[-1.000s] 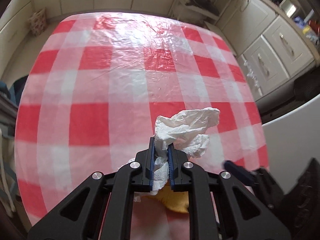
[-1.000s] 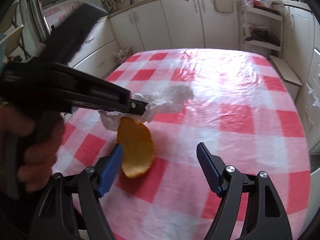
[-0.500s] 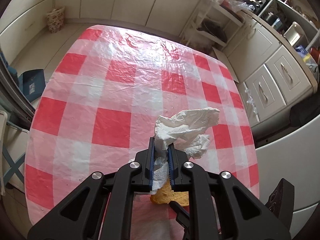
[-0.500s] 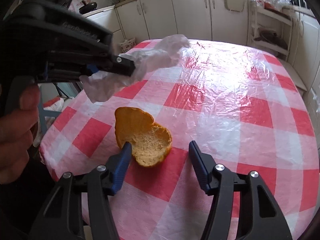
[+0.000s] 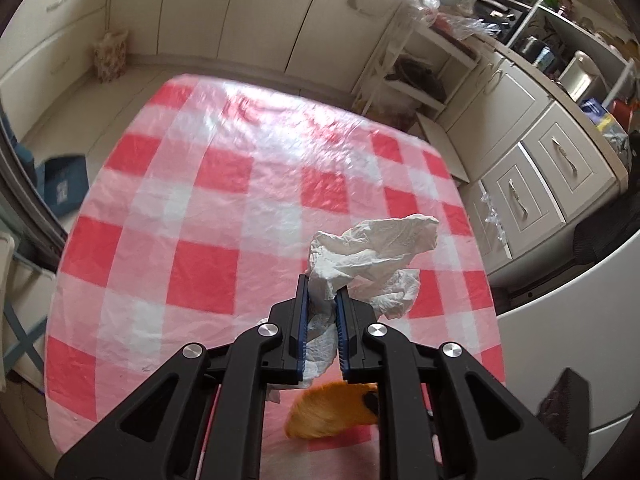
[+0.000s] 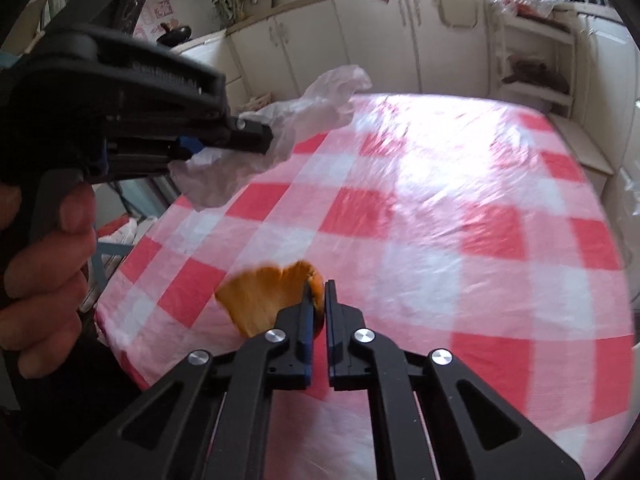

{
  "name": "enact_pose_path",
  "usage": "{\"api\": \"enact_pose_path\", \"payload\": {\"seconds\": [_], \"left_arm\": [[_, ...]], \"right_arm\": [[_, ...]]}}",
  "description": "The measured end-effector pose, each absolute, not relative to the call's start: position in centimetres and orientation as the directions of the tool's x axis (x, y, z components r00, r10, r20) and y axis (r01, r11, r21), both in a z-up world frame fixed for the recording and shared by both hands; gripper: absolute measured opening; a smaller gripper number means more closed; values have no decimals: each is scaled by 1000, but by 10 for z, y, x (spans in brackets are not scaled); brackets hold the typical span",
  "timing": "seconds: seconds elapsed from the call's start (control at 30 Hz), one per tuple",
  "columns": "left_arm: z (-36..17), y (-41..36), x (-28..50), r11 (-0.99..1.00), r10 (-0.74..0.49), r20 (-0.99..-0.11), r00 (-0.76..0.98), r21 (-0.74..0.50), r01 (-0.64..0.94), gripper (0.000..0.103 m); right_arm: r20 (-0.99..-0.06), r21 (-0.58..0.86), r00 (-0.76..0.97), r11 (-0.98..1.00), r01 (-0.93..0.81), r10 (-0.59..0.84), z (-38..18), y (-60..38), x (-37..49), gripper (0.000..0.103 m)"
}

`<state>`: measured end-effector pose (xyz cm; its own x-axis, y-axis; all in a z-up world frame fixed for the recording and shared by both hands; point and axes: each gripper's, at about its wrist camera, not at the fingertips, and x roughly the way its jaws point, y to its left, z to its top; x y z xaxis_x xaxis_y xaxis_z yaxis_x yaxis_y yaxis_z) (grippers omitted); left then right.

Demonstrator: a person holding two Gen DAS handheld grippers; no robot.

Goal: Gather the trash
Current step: 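Grasp the white tissue with the left gripper while the right grasps the orange peel, then carry the tissue and peel to the yellow bin and open both grippers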

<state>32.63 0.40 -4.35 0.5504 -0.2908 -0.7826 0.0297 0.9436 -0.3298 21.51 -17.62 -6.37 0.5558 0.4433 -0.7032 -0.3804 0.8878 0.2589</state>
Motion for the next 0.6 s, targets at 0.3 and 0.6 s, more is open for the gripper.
{"api": "enact_pose_path", "payload": {"seconds": [0.3,0.6], "left_arm": [[-9,-43,303,976,-202,-697,688,-199,85,11],[10,-89,274,984,-175,-618,766,-127,122,11]], "right_arm": [[-642,154,700,947,-282,313,-26,-237,190,5],[-506,-41,859,992,-123,85,13,-298,138,5]]}}
